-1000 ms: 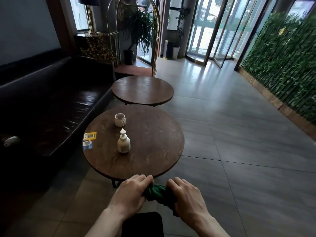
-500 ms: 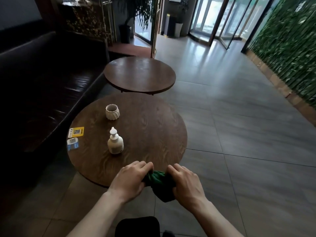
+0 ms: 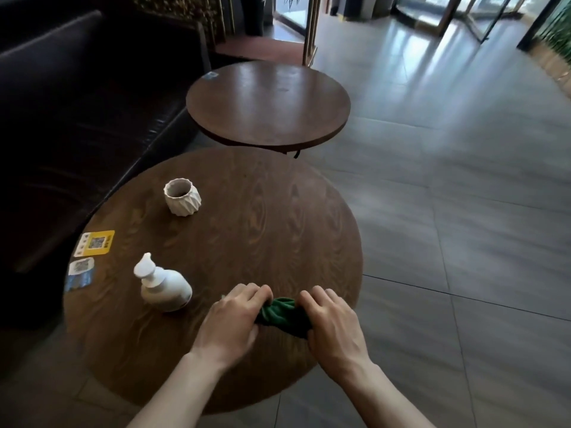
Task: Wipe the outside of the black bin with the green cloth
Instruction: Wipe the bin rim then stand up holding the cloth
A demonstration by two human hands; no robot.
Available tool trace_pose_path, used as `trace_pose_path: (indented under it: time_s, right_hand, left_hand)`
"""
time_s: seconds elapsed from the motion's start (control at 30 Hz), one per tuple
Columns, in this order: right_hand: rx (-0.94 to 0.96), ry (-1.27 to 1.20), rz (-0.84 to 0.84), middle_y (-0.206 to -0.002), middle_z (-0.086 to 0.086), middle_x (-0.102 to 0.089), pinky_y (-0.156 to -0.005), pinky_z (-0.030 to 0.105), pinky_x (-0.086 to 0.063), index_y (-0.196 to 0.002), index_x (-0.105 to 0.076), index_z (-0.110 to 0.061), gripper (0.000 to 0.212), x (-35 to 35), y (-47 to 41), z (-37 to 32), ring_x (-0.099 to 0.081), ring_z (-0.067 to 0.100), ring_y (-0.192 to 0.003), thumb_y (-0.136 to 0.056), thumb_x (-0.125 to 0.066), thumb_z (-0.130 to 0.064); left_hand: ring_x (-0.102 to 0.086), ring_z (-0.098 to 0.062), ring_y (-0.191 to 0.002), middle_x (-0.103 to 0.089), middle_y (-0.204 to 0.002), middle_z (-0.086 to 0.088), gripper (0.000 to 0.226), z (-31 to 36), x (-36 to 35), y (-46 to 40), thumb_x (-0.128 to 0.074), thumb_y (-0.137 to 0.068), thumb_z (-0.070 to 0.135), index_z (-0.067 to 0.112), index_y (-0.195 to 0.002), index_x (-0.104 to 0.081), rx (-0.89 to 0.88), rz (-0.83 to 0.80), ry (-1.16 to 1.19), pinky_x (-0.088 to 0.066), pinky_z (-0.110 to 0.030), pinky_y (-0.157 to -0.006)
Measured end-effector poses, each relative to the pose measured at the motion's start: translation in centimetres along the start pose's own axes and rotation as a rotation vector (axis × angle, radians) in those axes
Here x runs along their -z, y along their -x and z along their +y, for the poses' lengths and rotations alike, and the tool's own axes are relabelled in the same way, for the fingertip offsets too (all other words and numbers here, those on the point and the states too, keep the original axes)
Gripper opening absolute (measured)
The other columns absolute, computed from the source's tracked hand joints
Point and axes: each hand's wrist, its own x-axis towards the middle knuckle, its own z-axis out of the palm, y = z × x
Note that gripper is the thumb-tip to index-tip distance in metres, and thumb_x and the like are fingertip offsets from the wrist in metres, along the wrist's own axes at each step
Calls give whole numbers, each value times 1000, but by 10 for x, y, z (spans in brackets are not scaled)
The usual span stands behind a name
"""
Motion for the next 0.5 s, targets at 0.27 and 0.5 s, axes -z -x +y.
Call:
trace_pose_path:
  time_s: [0.27, 0.5]
  right_hand:
    - [11, -28, -252, -130, -5, -58, -98, 34, -49, -129, -60, -30, 48, -103, -3, 58, -55, 21, -122, -86, -66, -52]
    - [50, -26, -196, -163, 10, -35, -116, 48, -41, -154, -38, -42, 67, -126, 1, 69, -34, 32, -150, -93, -65, -49]
  left_hand:
    - [-50, -11, -119, -56, -127, 14, 40, -33, -98, -9, -57, -90, 51, 35, -126, -54, 151, -250, -138, -39, -27, -104]
    - [14, -21, -155, 7, -169, 0, 74, -50, -123, -26, -26, -91, 74, 47, -156, -2, 214, -183, -215, -3, -43, -127]
